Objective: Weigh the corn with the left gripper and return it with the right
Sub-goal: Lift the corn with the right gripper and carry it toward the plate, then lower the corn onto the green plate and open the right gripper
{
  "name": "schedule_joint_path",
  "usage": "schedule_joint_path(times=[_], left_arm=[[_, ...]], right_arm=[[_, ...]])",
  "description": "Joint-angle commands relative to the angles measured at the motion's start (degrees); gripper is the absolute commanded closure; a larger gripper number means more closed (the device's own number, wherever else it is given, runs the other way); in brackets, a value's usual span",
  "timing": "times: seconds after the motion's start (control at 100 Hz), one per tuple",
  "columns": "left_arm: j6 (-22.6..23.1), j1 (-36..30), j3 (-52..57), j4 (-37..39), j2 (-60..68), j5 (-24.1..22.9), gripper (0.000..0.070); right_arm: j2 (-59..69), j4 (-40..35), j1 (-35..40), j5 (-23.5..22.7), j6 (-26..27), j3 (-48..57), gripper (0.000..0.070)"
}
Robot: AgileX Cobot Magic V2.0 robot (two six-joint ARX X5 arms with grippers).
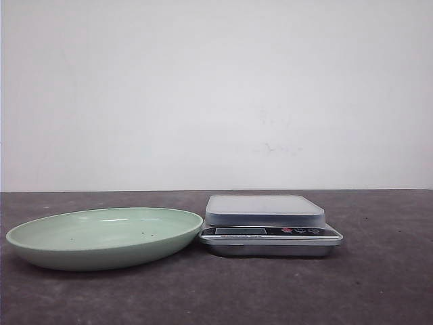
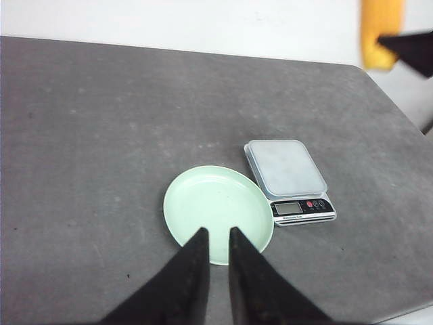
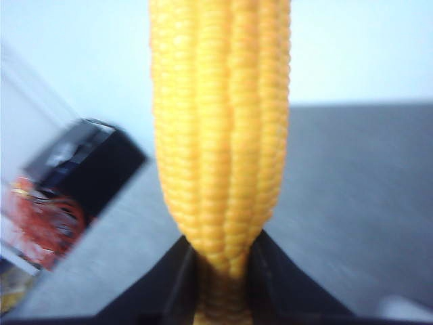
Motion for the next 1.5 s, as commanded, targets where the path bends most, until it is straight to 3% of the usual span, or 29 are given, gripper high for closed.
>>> schedule_joint_path(times=[0.0, 0.43, 0.65, 0.82, 0.88, 1.0, 1.07, 1.19, 1.29, 1.4, 1.49], left_arm=[[0.00, -0.26, 1.07, 2.01, 0.20, -0.28, 0.0685], [-1.77, -0.26, 1.07, 2.73, 0.17, -0.24, 0.0685], [-1.79, -0.26, 1.07, 2.69, 0.17, -0.26, 0.0685], [-1.77, -0.26, 1.07, 1.27, 0.17, -0.26, 0.0685], [-1.79, -0.26, 1.07, 0.76, 0.17, -0.28, 0.0685], [-1.75, -0.26, 1.07, 0.52, 0.17, -0.68, 0.0685], [-1.75, -0.26, 1.07, 0.52, 0.17, -1.64, 0.0685], [-1.75, -0.26, 1.07, 0.50, 0.17, -1.99, 0.0685], [-1.53, -0.26, 1.07, 0.04, 0.17, -2.05, 0.0685], [-1.38, -0.26, 1.07, -1.73, 0.17, -3.96, 0.0685], [-1.40, -0.26, 1.07, -2.73, 0.17, -6.14, 0.0685]], right_arm=[[2.10, 0.33, 2.23, 0.96, -0.57, 2.62, 0.0700], [21.49, -7.37, 7.87, 1.16, 1.14, 3.15, 0.0700], [34.47, -8.74, 9.86, -3.67, 4.13, 3.15, 0.0700], [38.29, -10.34, 10.75, -4.57, 4.96, 3.15, 0.0696], [38.58, -10.45, 11.08, -4.57, 4.85, 3.15, 0.0603], [38.58, -10.19, 11.34, -5.46, 4.85, 3.15, 0.0241], [38.56, -9.64, 11.32, -6.45, 4.24, 3.17, 0.0166], [36.89, -9.77, 10.54, -6.32, -0.57, 3.74, 0.0167], [32.70, -9.68, 9.97, -2.21, -3.52, 3.85, 0.0195], [25.29, -10.16, 9.77, 6.69, -9.51, 3.85, 0.0404], [18.34, -10.32, 10.64, 13.70, -15.85, 3.85, 0.0700]])
